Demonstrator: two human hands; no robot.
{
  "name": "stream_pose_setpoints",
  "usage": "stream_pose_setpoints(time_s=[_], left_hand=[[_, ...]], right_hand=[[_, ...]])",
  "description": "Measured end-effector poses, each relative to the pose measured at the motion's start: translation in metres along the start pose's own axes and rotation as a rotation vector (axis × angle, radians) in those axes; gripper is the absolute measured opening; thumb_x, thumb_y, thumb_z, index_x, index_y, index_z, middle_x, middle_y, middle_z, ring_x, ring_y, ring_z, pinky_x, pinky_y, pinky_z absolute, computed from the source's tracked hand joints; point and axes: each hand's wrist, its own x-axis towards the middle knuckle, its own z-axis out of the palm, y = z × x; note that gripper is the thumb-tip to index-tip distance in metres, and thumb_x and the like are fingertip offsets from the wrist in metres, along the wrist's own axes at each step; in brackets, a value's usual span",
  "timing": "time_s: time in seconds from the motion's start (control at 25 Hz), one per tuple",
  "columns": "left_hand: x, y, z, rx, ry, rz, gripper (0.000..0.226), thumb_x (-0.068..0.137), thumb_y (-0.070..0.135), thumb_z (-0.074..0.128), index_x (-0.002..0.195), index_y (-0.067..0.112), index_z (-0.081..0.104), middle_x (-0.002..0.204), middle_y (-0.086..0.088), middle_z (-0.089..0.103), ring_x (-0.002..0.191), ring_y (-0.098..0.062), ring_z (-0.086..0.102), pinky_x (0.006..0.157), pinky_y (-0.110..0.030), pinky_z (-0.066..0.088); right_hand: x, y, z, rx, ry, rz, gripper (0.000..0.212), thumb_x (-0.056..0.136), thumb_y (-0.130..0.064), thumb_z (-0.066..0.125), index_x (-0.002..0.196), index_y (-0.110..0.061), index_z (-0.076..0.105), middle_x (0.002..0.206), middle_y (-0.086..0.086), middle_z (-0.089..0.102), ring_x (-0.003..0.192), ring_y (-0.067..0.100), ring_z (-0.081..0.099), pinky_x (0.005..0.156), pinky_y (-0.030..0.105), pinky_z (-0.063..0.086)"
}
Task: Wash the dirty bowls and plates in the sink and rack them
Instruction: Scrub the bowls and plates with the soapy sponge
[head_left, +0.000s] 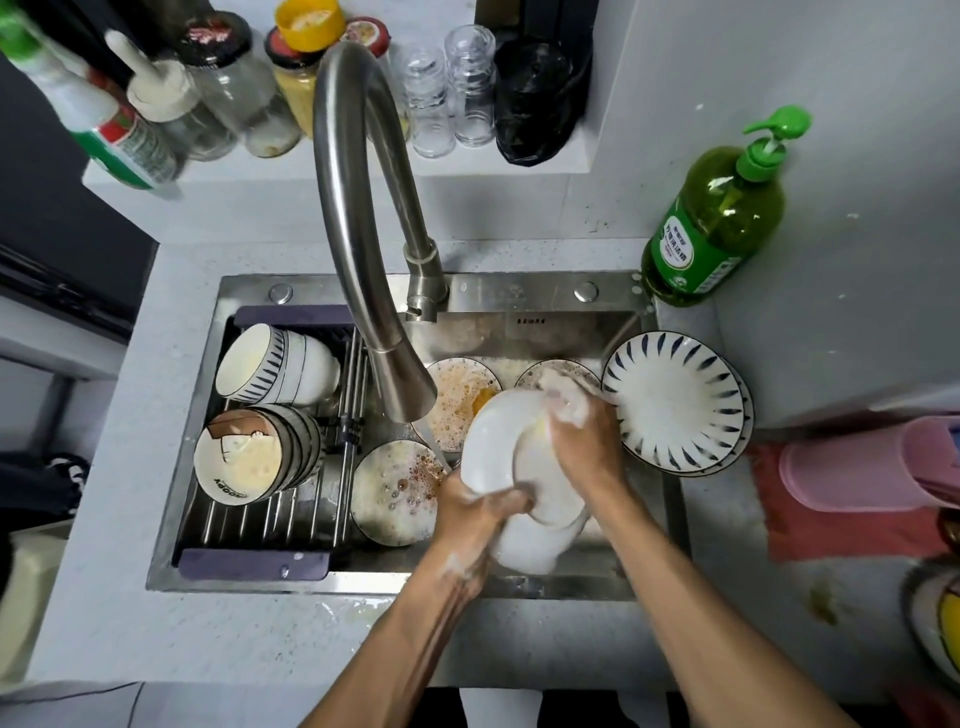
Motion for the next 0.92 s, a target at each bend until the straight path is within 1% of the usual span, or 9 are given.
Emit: stream_pose_setpoints(time_s=[0.12, 0.2, 0.28, 0.44, 0.52, 0.64, 0.72, 0.8, 0.92], left_hand=[[-0.003, -0.002, 0.0, 0.062, 0.019, 0.035, 0.047, 0.048, 0.0, 0.074, 0.095, 0.001, 0.071, 0.087, -0.013, 0.076, 0.085, -0.03, 0.072, 0.072, -0.041, 0.059], [-0.003, -0.004, 0.001, 0.091, 0.017, 0.028, 0.043, 0.049, 0.001, 0.074, 0.091, 0.002, 0.071, 0.086, -0.013, 0.076, 0.087, -0.035, 0.072, 0.076, -0.046, 0.06], [-0.003, -0.004, 0.002, -0.027, 0.075, 0.032, 0.036, 0.055, -0.003, 0.072, 0.09, 0.002, 0.069, 0.08, -0.01, 0.076, 0.078, -0.03, 0.072, 0.068, -0.039, 0.061], [-0.015, -0.007, 0.009, -0.337, 0.023, 0.016, 0.033, 0.063, -0.015, 0.063, 0.095, -0.006, 0.065, 0.071, -0.011, 0.073, 0.065, -0.02, 0.071, 0.051, -0.026, 0.056], [-0.014, -0.009, 0.006, -0.363, -0.015, 0.003, 0.03, 0.054, -0.012, 0.061, 0.082, -0.005, 0.064, 0.069, -0.008, 0.071, 0.069, -0.021, 0.068, 0.054, -0.028, 0.056], [-0.004, -0.011, 0.001, -0.3, 0.017, 0.023, 0.039, 0.051, -0.008, 0.066, 0.09, -0.003, 0.068, 0.085, -0.01, 0.073, 0.085, -0.022, 0.067, 0.073, -0.032, 0.057], [-0.002, -0.005, -0.01, 0.063, 0.06, 0.12, 0.033, 0.061, -0.012, 0.071, 0.093, -0.003, 0.068, 0.087, -0.014, 0.071, 0.071, -0.017, 0.067, 0.06, -0.023, 0.055], [0.0, -0.002, -0.027, 0.652, -0.015, 0.316, 0.022, 0.075, -0.009, 0.068, 0.093, 0.002, 0.072, 0.086, -0.011, 0.072, 0.059, -0.009, 0.062, 0.048, -0.02, 0.051], [0.006, -0.016, -0.044, 1.27, -0.228, 0.908, 0.06, 0.061, -0.005, 0.074, 0.115, 0.021, 0.074, 0.117, 0.01, 0.071, 0.095, 0.001, 0.067, 0.083, -0.017, 0.056]], right_hand=[[0.002, -0.013, 0.003, -0.008, -0.175, -0.244, 0.037, 0.086, -0.025, 0.048, 0.115, -0.02, 0.071, 0.124, -0.005, 0.065, 0.12, 0.017, 0.054, 0.103, 0.024, 0.039], [0.004, -0.025, 0.0, 0.118, -0.239, -0.143, 0.028, 0.088, -0.016, 0.056, 0.11, -0.02, 0.073, 0.118, -0.009, 0.067, 0.111, 0.015, 0.059, 0.098, 0.022, 0.044], [-0.003, -0.034, -0.001, 0.167, -0.131, -0.201, 0.029, 0.084, -0.011, 0.057, 0.106, -0.019, 0.073, 0.113, -0.012, 0.066, 0.105, 0.018, 0.061, 0.092, 0.02, 0.043], [-0.064, -0.013, -0.008, 0.09, 0.027, -0.312, 0.043, 0.08, -0.013, 0.052, 0.119, -0.011, 0.067, 0.127, 0.004, 0.063, 0.125, 0.02, 0.052, 0.111, 0.026, 0.037], [-0.091, 0.009, -0.01, -0.028, 0.108, -0.156, 0.047, 0.086, -0.015, 0.049, 0.133, -0.011, 0.058, 0.14, 0.005, 0.052, 0.136, 0.021, 0.042, 0.114, 0.027, 0.033], [-0.057, 0.002, -0.006, 0.222, 0.156, 0.395, 0.04, 0.097, -0.009, 0.049, 0.136, -0.011, 0.054, 0.14, 0.007, 0.054, 0.126, 0.02, 0.052, 0.104, 0.025, 0.04], [-0.032, -0.012, -0.012, 0.525, 0.048, 0.611, 0.028, 0.1, -0.022, 0.053, 0.124, -0.012, 0.061, 0.126, 0.008, 0.064, 0.096, 0.014, 0.062, 0.084, 0.025, 0.049], [-0.013, -0.016, -0.019, 0.772, -0.084, 0.813, 0.043, 0.089, -0.05, 0.063, 0.122, -0.023, 0.063, 0.117, 0.005, 0.067, 0.087, 0.013, 0.062, 0.07, 0.028, 0.05], [-0.014, -0.009, -0.03, 0.783, -0.255, 0.982, 0.036, 0.072, -0.031, 0.077, 0.103, -0.02, 0.065, 0.106, 0.011, 0.069, 0.09, 0.026, 0.065, 0.07, 0.036, 0.053]])
